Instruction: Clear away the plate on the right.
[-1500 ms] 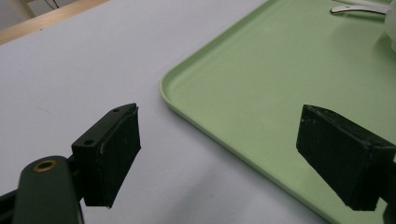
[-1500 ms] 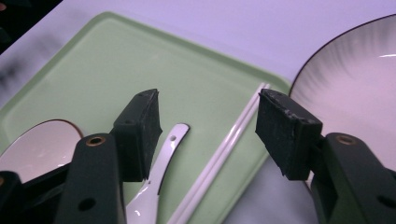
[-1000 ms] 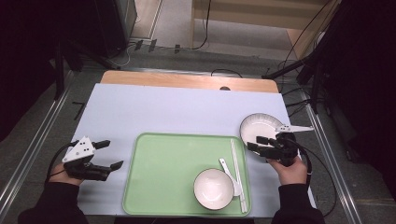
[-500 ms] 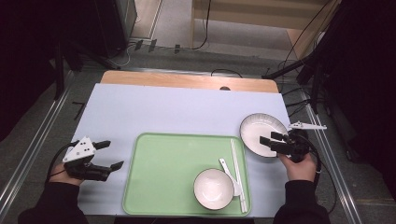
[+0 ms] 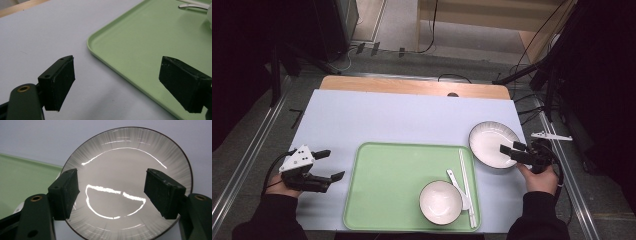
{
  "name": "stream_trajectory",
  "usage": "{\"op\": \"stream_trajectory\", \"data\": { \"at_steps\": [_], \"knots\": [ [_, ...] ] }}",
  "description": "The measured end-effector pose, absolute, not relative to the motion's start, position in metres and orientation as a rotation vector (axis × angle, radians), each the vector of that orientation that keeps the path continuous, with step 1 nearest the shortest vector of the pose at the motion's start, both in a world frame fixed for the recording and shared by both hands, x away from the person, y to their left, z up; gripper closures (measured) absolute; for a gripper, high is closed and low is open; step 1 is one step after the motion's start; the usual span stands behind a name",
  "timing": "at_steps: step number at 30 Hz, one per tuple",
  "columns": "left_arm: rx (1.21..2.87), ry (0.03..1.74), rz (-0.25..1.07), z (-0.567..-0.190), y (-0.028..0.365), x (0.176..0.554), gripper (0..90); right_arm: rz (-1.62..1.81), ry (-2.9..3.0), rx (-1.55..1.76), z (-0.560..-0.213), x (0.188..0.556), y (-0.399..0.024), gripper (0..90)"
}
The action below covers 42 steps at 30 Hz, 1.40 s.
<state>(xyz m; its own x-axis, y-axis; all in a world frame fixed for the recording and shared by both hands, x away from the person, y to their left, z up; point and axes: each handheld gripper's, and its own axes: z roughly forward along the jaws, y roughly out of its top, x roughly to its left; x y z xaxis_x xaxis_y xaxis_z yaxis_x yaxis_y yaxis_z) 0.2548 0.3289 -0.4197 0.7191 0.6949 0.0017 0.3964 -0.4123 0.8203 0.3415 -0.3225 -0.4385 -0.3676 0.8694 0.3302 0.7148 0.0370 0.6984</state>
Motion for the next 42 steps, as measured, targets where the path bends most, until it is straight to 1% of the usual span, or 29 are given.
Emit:
{"op": "stream_trajectory", "data": {
  "at_steps": [2,4,13,19,23,24,27,32,34,38,42],
  "knots": [
    [2.049,0.835,0.437,-0.420,0.329,0.255,13.1,1.221,2.105,1.664,-0.440,0.342,-0.327,30.1],
    [2.043,0.839,0.434,-0.420,0.330,0.256,13.1,1.214,2.100,1.668,-0.441,0.342,-0.330,33.5],
    [2.004,0.864,0.413,-0.419,0.331,0.258,13.1,1.163,2.029,1.722,-0.448,0.343,-0.347,35.4],
    [1.998,0.867,0.417,-0.419,0.331,0.260,13.1,1.146,1.996,1.768,-0.458,0.349,-0.356,38.7],
    [2.002,0.878,0.421,-0.419,0.330,0.261,13.2,1.154,1.981,1.790,-0.464,0.355,-0.355,42.0],
    [2.000,0.886,0.417,-0.419,0.331,0.262,13.2,1.151,1.978,1.803,-0.465,0.356,-0.355,44.9],
    [1.993,0.893,0.419,-0.419,0.332,0.262,13.3,1.171,1.957,1.839,-0.472,0.360,-0.358,49.2],
    [1.996,0.891,0.418,-0.420,0.331,0.262,13.2,1.192,1.931,1.874,-0.481,0.366,-0.356,52.8],
    [1.970,0.885,0.399,-0.420,0.332,0.263,13.5,1.206,1.908,1.887,-0.484,0.369,-0.354,54.0],
    [1.936,0.894,0.397,-0.418,0.334,0.264,13.8,1.239,1.884,1.918,-0.490,0.373,-0.356,59.7],
    [1.936,0.906,0.405,-0.419,0.334,0.264,13.9,1.238,1.875,1.930,-0.493,0.376,-0.352,60.2]
  ]
}}
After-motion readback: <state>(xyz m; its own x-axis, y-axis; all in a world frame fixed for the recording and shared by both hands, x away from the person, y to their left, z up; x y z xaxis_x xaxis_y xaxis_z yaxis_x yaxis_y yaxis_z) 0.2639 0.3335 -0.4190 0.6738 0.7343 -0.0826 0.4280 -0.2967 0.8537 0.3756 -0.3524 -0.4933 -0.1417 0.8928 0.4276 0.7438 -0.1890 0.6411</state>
